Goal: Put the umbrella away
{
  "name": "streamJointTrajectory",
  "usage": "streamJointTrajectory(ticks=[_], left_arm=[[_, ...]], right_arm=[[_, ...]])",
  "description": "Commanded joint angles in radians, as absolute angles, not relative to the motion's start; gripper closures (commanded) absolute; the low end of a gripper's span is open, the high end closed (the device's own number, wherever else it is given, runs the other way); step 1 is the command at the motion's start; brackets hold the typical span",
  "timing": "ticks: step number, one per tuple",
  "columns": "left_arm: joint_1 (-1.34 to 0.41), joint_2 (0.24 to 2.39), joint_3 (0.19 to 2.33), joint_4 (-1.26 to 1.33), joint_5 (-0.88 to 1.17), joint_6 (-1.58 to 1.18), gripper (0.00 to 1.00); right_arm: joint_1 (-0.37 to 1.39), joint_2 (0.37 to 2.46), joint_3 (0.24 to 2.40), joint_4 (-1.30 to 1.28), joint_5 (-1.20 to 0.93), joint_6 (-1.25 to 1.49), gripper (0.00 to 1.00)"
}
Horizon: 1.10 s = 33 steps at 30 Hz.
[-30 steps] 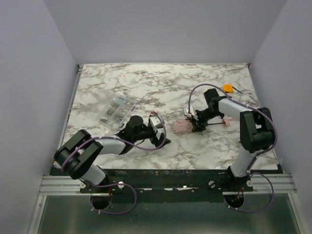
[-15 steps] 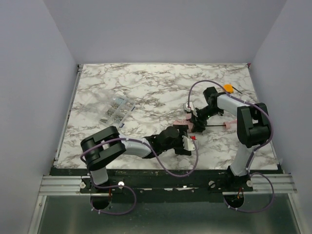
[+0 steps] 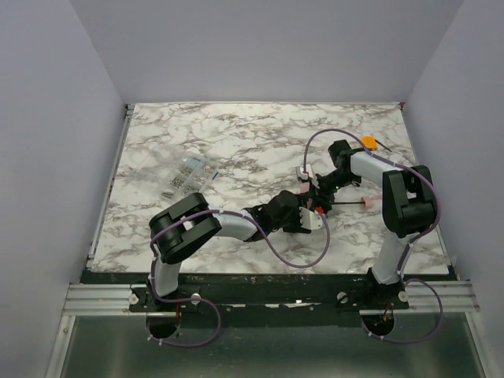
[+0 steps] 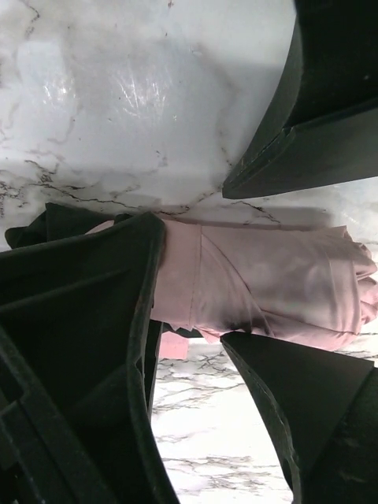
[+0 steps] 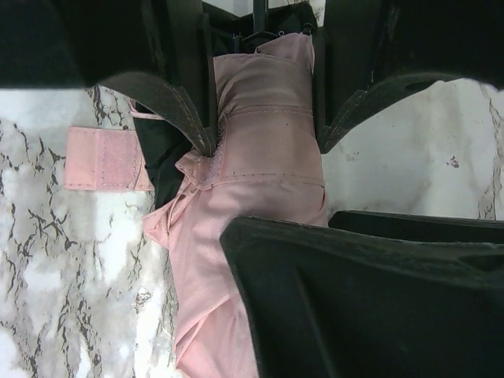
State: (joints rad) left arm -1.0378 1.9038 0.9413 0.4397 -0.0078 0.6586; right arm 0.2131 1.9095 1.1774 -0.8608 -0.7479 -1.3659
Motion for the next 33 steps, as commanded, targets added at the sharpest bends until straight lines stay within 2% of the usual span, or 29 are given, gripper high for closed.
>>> streamJointTrajectory(ticks=[1,5,8,13,16,19,21,22,24,26,30,33], left_arm=[[-1.025,1.946,0.945,0.369,-0.002,0.675,0.31],[-1.023,1.951,0.998,0.285,-0.003,0.645,0.32],[-1.023,1.957,1.048,0.163,-0.001,0.58,0.39],[-1.043,1.921,0.957,0.227,0.031,0.551,0.41],[-1.047,1.928,0.963,0.193,0.054,0.543,0.57],[-1.048,1.949,0.998,0.126,0.099,0.515,0.8],[-1.048,1.965,1.021,0.071,0.145,0.483,0.96],[-1.046,1.975,1.028,0.048,0.17,0.456,0.98],[-1.04,1.994,1.031,0.004,0.232,0.393,0.98],[-1.032,2.01,1.013,-0.029,0.304,0.323,0.99],[-0.996,2.046,0.96,-0.051,0.452,0.194,0.99],[-0.96,2.083,0.94,-0.066,0.536,0.13,0.99]], right_arm=[[0.225,2.066,1.064,-1.131,-0.55,-1.319,0.75],[0.224,2.067,1.068,-1.16,-0.552,-1.344,0.75],[0.225,2.056,1.061,-1.207,-0.559,-1.388,0.74],[0.227,2.035,1.032,-1.217,-0.567,-1.4,0.74],[0.227,2.045,1.031,-1.197,-0.57,-1.38,0.74],[0.227,2.041,1.03,-1.15,-0.575,-1.339,0.72],[0.227,2.022,1.025,-1.106,-0.581,-1.307,0.65],[0.227,2.007,1.025,-1.087,-0.588,-1.289,0.59],[0.217,1.952,1.038,-1.077,-0.639,-1.28,0.39],[0.188,1.883,1.076,-1.072,-0.706,-1.266,0.28],[0.082,1.74,1.16,-1.016,-0.826,-1.244,0.14],[0.009,1.677,1.192,-0.966,-0.891,-1.248,0.11]])
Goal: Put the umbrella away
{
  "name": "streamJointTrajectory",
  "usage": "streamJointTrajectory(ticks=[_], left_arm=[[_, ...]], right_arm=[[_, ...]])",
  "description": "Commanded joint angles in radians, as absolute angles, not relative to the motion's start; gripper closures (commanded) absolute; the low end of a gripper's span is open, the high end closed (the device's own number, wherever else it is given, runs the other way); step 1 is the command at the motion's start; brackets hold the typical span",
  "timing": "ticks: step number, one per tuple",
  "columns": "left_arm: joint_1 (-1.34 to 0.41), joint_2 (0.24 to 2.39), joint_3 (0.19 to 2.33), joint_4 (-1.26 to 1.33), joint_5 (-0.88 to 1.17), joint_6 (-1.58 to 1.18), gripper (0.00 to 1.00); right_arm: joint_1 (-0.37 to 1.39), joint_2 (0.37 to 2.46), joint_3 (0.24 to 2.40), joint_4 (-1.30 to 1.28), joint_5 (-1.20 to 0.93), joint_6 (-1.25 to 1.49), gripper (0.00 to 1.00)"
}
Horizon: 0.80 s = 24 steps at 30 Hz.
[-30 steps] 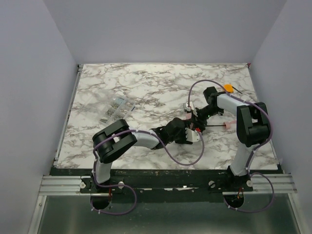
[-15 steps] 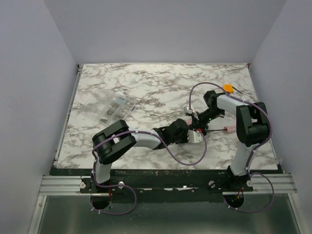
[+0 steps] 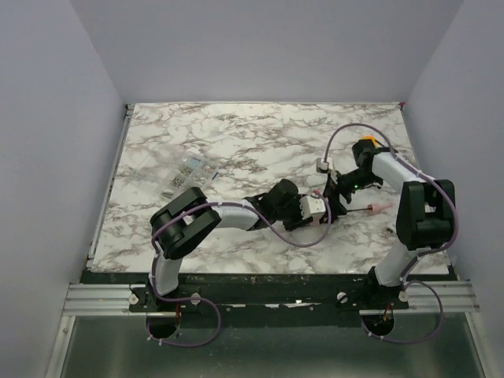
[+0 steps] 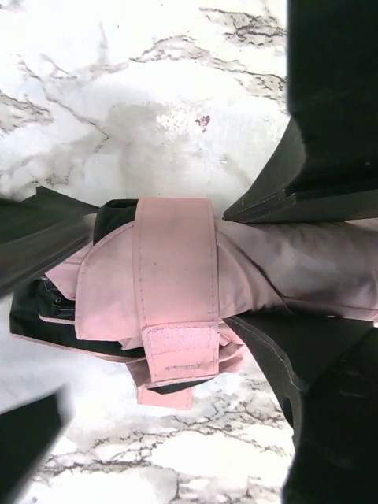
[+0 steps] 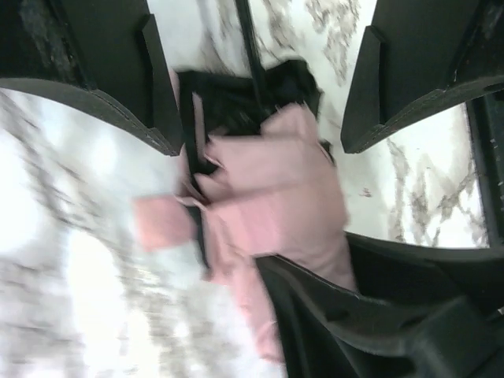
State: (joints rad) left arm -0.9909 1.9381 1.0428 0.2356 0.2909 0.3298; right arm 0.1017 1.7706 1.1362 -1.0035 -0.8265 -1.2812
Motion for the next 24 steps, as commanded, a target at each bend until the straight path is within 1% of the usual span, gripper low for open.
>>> streamJointTrajectory(ticks=[1,3,5,7,8,9,10,12,15,17,21,24], left_arm=[[-0.946,2.096,0.947,-0.093,0.553,0.12,0.99],[-0.908,2.121,0.955,-0.119,0.611,0.09,0.99],[-0.874,2.15,0.981,-0.168,0.656,0.069,0.99],[-0.854,2.194,1.025,-0.237,0.683,0.058,0.99],[-0.849,2.212,1.053,-0.278,0.689,0.058,0.99],[-0.846,2.23,1.072,-0.306,0.702,0.056,0.99],[-0.843,2.247,1.098,-0.344,0.714,0.053,0.99],[-0.841,2.283,1.149,-0.407,0.725,0.048,0.99],[-0.841,2.331,1.219,-0.49,0.748,0.041,0.99],[-0.841,2.355,1.256,-0.526,0.757,0.034,0.99],[-0.84,2.389,1.301,-0.568,0.774,0.034,0.98],[-0.839,2.399,1.317,-0.583,0.781,0.034,0.99]], right_arm=[[-0.007,1.652,1.193,-0.955,-0.911,-1.265,0.11],[-0.05,1.602,1.184,-0.948,-0.96,-1.317,0.11],[-0.065,1.536,1.157,-0.981,-1.006,-1.432,0.11],[-0.066,1.464,1.098,-1.064,-1.056,-1.638,0.11],[-0.066,1.429,1.057,-1.126,-1.08,-1.797,0.03],[-0.065,1.398,1.005,-1.152,-1.101,-1.896,0.01],[-0.058,1.365,0.964,-1.143,-1.113,-1.951,0.0],[-0.019,1.304,0.879,-1.032,-1.077,-1.92,0.0],[0.052,1.201,0.741,-0.759,-0.983,-1.769,0.0],[0.111,1.163,0.667,-0.605,-0.894,-1.715,0.0],[0.164,1.176,0.58,-0.391,-0.753,-1.629,0.01],[0.165,1.199,0.535,-0.331,-0.693,-1.648,0.0]])
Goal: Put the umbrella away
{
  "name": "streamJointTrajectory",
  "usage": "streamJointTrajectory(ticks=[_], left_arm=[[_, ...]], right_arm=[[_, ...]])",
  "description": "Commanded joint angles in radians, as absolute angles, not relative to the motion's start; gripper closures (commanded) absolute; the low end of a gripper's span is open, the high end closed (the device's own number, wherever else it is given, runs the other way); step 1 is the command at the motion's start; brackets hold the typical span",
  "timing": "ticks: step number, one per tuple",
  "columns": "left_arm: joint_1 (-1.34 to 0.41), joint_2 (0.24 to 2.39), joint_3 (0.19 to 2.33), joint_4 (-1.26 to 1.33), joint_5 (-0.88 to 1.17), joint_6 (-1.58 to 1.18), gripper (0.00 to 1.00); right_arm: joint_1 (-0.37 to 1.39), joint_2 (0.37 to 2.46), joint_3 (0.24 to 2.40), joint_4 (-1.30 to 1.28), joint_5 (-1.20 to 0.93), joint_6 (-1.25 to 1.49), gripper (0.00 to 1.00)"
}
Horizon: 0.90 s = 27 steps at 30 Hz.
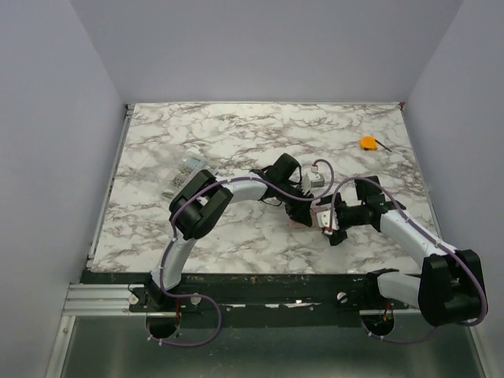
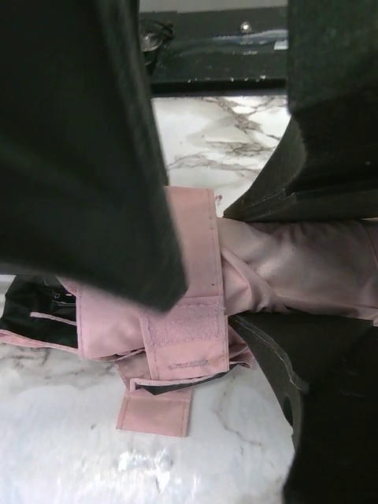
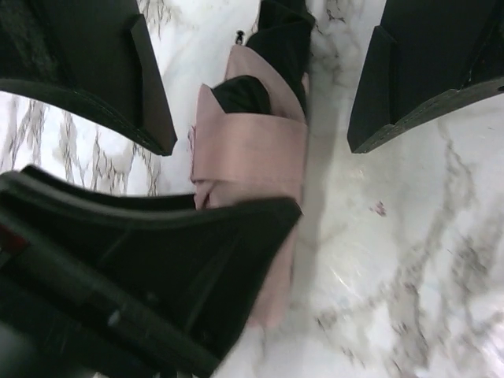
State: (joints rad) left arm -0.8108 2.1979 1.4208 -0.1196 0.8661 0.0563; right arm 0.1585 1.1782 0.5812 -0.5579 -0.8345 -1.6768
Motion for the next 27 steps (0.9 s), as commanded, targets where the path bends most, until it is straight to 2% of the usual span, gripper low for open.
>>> streamJointTrajectory(ticks=[1,3,5,10,13,14,17,20,22,27], left_arm=[[-0.838,2.402,1.322,-0.586,0.781,0.034,0.98],[-0.835,2.411,1.332,-0.594,0.791,0.035,0.98],[-0.831,2.419,1.342,-0.601,0.799,0.035,0.98],[-0.822,2.43,1.373,-0.622,0.812,0.032,0.98],[-0.821,2.437,1.401,-0.637,0.815,0.024,0.98],[-0.822,2.44,1.411,-0.64,0.814,0.021,0.98],[-0.821,2.446,1.437,-0.647,0.819,0.009,0.97],[-0.821,2.426,1.442,-0.635,0.796,0.006,0.94],[-0.815,2.37,1.417,-0.572,0.766,-0.047,0.86],[-0.788,2.1,1.251,-0.279,0.671,-0.154,0.51]], right_arm=[[0.165,1.206,0.525,-0.33,-0.676,-1.658,0.0],[0.166,1.213,0.498,-0.319,-0.643,-1.676,0.02],[0.167,1.215,0.472,-0.314,-0.613,-1.69,0.1],[0.174,1.202,0.432,-0.382,-0.61,-1.746,0.43],[0.186,1.181,0.406,-0.39,-0.622,-1.749,0.49],[0.191,1.177,0.402,-0.391,-0.621,-1.741,0.54],[0.21,1.195,0.418,-0.44,-0.609,-1.7,0.78],[0.218,1.247,0.459,-0.514,-0.586,-1.642,0.91],[0.218,1.298,0.5,-0.575,-0.579,-1.588,0.98],[0.218,1.399,0.577,-0.688,-0.586,-1.497,1.0]])
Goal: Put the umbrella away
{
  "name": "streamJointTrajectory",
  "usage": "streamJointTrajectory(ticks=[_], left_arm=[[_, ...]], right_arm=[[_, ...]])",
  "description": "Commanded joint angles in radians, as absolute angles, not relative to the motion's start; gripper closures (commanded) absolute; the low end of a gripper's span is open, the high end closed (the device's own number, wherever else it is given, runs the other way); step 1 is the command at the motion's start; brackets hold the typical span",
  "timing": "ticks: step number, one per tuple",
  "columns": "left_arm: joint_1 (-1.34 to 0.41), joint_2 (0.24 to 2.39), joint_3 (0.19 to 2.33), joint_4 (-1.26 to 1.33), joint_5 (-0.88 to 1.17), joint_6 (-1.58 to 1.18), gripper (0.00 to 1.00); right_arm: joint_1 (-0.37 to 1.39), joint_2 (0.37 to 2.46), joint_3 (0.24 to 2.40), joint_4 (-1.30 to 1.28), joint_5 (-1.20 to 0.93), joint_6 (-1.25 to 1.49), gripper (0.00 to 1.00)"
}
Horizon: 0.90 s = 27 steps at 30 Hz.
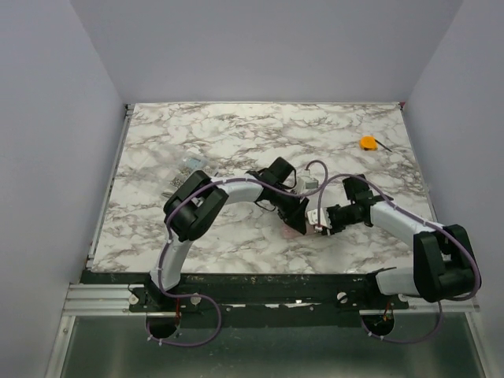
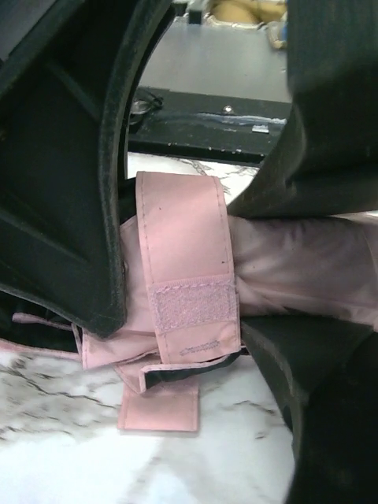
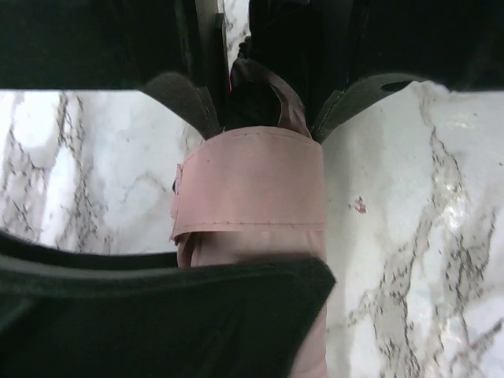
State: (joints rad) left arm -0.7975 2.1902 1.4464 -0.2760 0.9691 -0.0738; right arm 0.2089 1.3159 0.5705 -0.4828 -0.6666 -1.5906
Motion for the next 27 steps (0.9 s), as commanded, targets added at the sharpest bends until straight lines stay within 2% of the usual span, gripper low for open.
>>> streamJointTrajectory(ticks=[1,5,8,11,12,13,15,17,20,25,27], left_arm=[[-0.78,2.052,1.214,-0.203,0.65,-0.174,0.44],[-0.771,1.838,1.047,0.046,0.507,-0.196,0.29],[-0.772,1.72,0.937,0.183,0.424,-0.175,0.25],[-0.777,1.568,0.739,0.394,0.308,-0.144,0.22],[-0.781,1.519,0.672,0.486,0.272,-0.126,0.15],[-0.782,1.465,0.595,0.574,0.264,-0.111,0.03],[-0.781,1.402,0.479,0.764,0.242,-0.109,0.01],[-0.756,1.384,0.42,0.853,0.328,-0.129,0.02],[-0.765,1.368,0.401,0.844,0.502,-0.061,0.02],[-1.012,1.365,0.478,0.566,0.24,0.35,0.05],[-1.079,1.411,0.514,0.537,0.126,0.458,0.05]], right_arm=[[0.218,1.405,0.588,-0.691,-0.586,-1.471,1.0],[0.217,1.456,0.625,-0.727,-0.588,-1.433,1.0],[0.218,1.502,0.659,-0.765,-0.589,-1.418,1.0],[0.218,1.56,0.705,-0.813,-0.59,-1.395,1.0],[0.218,1.586,0.729,-0.835,-0.589,-1.39,1.0],[0.217,1.608,0.747,-0.858,-0.588,-1.39,1.0],[0.218,1.649,0.783,-0.876,-0.58,-1.371,1.0],[0.218,1.69,0.814,-0.891,-0.573,-1.356,1.0],[0.219,1.744,0.848,-0.91,-0.564,-1.331,1.0],[0.219,1.807,0.878,-0.921,-0.545,-1.313,1.0],[0.219,1.814,0.886,-0.921,-0.543,-1.307,1.0]])
